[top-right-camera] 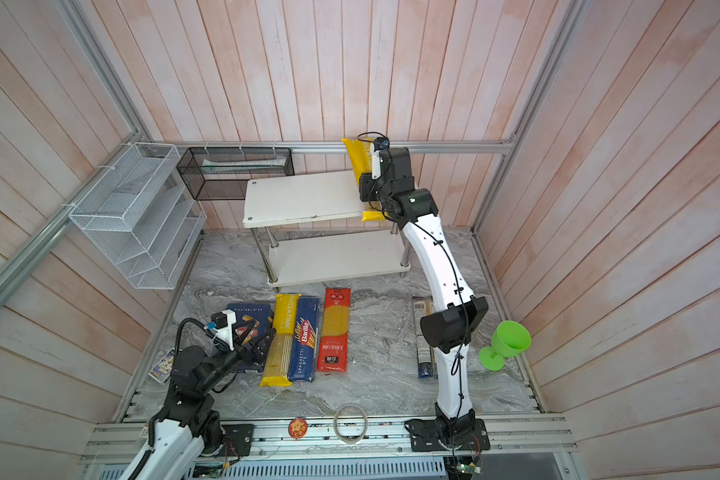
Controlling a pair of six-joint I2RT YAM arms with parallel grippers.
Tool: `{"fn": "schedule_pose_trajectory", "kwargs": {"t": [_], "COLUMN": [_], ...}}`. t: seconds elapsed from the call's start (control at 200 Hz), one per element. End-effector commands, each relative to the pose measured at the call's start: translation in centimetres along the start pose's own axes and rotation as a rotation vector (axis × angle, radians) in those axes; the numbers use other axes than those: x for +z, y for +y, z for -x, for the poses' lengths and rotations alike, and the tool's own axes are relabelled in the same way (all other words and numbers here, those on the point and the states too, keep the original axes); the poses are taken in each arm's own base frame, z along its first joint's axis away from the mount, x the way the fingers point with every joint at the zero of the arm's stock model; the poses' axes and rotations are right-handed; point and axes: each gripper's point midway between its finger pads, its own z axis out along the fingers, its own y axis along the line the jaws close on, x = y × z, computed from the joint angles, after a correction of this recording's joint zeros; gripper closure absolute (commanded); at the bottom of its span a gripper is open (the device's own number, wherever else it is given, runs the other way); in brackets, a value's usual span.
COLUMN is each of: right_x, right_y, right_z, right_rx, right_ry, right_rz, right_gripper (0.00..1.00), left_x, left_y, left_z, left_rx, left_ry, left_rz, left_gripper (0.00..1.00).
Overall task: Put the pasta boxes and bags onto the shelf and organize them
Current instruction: 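Lower the yellow bag onto the top shelf beside the first bag, release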
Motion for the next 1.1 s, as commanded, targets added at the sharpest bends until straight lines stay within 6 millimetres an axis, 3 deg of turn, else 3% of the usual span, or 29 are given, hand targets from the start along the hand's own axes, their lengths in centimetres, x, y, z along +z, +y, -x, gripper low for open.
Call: {"fn": "schedule_pose_trajectory", "kwargs": {"t": [0.0,0.33,0.63,0.875,1.095], "right_x": [-1.5,-2.6,-7.0,-11.1,-15.7], "right_y": [0.3,0.4,1.7,3.5,4.3], "right_z": [5.4,6.4,7.5,4.2,1.6], "right_rx": [0.041,0.050,-0.006,-0.051,-0.024], "right_ry": [-0.193,-0.223,-0.222,-0.097,-0.109], "right_rz": [0.020,0.023,0.059,0.133,0.176], "right_gripper": [0.56,0.50,0.48,0.47,0.47], "left_x": [-0.1,-0.1,-0.1,-0.1,0.0], "left_y": [-0.2,-0.2,-0.4,-0.4,-0.4], "left_z": [-0.5,-0.5,-0.5,-0.5,-0.6], "left_rx": [0.007,0.008,0.010,0.010,0.010], "left_ry": [0.004,0.005,0.006,0.006,0.010], "left_rz": [-0.012,-0.017,-0.024,-0.025,-0.031], "left_gripper": [0.00,0.01,0.00,0.00,0.00]}}
